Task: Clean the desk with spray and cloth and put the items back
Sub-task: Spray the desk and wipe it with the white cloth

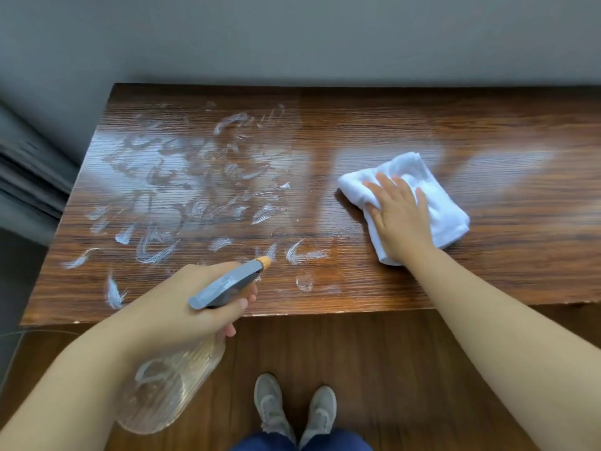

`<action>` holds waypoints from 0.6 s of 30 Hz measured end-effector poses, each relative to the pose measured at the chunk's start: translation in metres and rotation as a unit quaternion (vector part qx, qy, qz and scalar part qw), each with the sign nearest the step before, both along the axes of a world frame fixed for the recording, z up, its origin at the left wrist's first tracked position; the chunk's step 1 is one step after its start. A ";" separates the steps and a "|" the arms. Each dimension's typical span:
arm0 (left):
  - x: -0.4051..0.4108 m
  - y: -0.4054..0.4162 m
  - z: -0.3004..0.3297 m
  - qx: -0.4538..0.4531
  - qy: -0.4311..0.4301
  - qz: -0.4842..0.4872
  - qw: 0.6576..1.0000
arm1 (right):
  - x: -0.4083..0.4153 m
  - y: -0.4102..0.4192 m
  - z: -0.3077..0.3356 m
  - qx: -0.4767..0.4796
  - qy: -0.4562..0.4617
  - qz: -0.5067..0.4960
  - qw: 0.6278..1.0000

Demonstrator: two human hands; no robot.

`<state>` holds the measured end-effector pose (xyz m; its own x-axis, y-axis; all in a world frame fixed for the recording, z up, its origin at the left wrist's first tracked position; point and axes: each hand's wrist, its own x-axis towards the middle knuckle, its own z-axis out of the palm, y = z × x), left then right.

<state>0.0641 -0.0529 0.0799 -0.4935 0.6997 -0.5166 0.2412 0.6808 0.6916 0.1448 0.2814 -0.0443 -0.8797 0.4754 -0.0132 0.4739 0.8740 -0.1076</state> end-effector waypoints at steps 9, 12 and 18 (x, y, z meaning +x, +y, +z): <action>0.009 -0.013 0.004 -0.020 0.009 0.008 1.000 | 0.070 -0.056 -0.009 0.013 0.034 -0.014 0.999; 0.008 -0.027 0.006 -0.050 0.027 0.025 0.998 | 0.068 -0.078 -0.010 0.027 0.051 0.009 0.998; 0.001 -0.050 0.008 -0.116 0.019 0.028 0.993 | 0.033 -0.118 -0.009 0.014 0.036 0.081 0.996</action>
<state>0.0655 -0.1029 0.0877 -0.5501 0.5360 -0.6404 0.2221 0.8331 0.5065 0.1778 0.1634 -0.0532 -0.9433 0.3259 0.0638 0.3178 0.9417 -0.1108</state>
